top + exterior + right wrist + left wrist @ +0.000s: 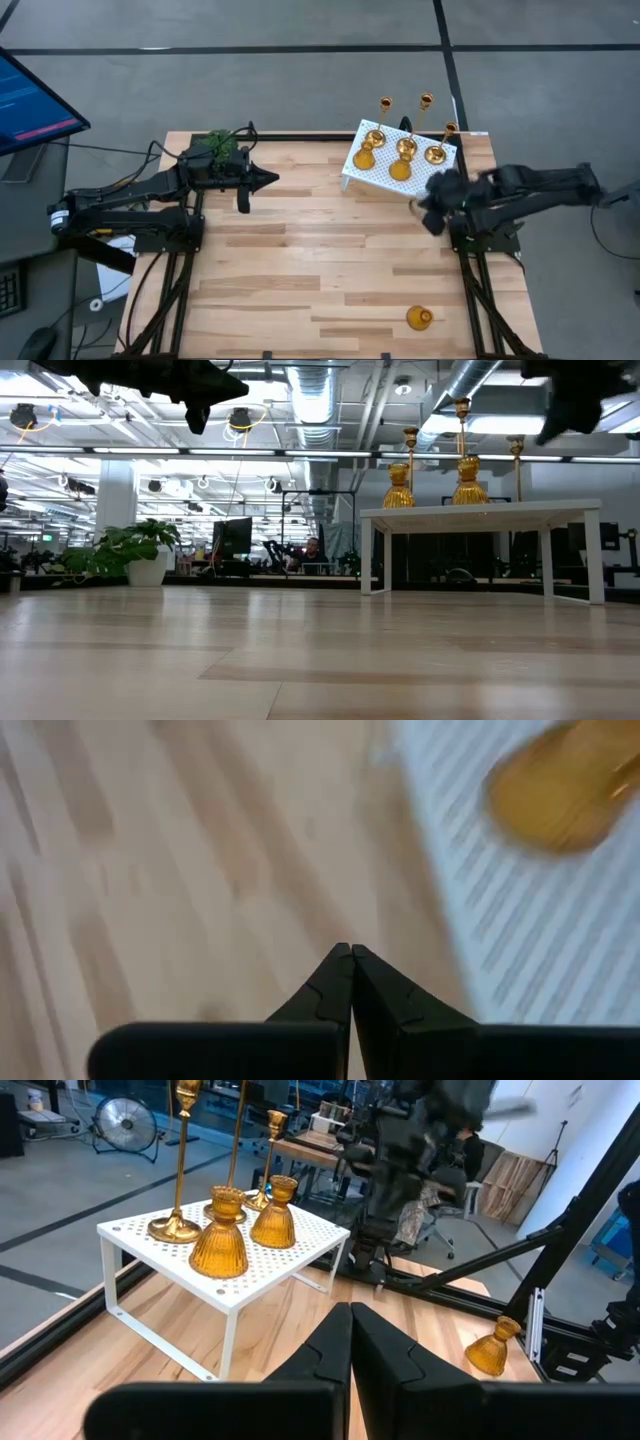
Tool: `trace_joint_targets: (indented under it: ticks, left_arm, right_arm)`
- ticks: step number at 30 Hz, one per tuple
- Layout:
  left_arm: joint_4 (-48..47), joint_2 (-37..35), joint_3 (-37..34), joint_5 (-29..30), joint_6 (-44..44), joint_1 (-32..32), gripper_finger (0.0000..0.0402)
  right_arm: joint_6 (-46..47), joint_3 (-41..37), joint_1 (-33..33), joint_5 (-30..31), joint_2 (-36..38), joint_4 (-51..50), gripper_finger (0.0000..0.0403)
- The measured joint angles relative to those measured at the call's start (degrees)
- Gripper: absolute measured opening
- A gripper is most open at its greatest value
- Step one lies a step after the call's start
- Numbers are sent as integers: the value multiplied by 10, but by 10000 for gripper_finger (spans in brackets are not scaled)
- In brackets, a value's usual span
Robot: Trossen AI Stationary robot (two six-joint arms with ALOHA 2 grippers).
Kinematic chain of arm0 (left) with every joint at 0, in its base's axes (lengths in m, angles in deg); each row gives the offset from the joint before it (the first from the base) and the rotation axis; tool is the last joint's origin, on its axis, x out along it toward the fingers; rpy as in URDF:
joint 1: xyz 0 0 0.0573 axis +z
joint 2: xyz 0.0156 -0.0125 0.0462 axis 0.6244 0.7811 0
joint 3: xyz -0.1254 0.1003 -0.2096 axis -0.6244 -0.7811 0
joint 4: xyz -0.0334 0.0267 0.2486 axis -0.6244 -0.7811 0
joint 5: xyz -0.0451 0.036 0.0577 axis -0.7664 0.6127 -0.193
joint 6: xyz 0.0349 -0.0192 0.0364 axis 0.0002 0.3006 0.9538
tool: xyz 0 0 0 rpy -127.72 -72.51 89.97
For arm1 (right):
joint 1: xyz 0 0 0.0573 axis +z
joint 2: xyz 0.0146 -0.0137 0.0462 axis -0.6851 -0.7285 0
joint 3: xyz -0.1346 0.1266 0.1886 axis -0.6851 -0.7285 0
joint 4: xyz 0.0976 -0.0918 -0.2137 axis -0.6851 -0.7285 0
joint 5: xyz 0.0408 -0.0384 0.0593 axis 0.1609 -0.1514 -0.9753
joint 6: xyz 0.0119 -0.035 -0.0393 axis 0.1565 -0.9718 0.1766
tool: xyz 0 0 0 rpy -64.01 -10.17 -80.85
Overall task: Pick & Place candle stick holders
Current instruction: Put the yellow candle holder on the shelf aligned with the other yellow candle holders
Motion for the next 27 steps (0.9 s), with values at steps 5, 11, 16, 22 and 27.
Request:
trace_joint_targets:
  ticks: [5, 11, 16, 22, 27]
  left_arm:
    - [0, 0, 0, 0, 0, 0, 8]
    - [0, 0, 0, 12, -1, 0, 8]
    - [0, 0, 0, 29, -1, 0, 8]
    - [0, 0, 0, 30, -4, 0, 8]
    - [0, 1, 0, 30, -17, 0, 8]
  right_arm:
    - [45, 1, 130, -41, -33, -52, 0]
    - [99, 1, 228, -156, -82, -82, 2]
    - [150, 1, 283, -223, -105, -41, 44]
    - [204, 1, 344, -224, -130, 50, 169]
    - [230, 1, 380, -224, -187, 126, 284]
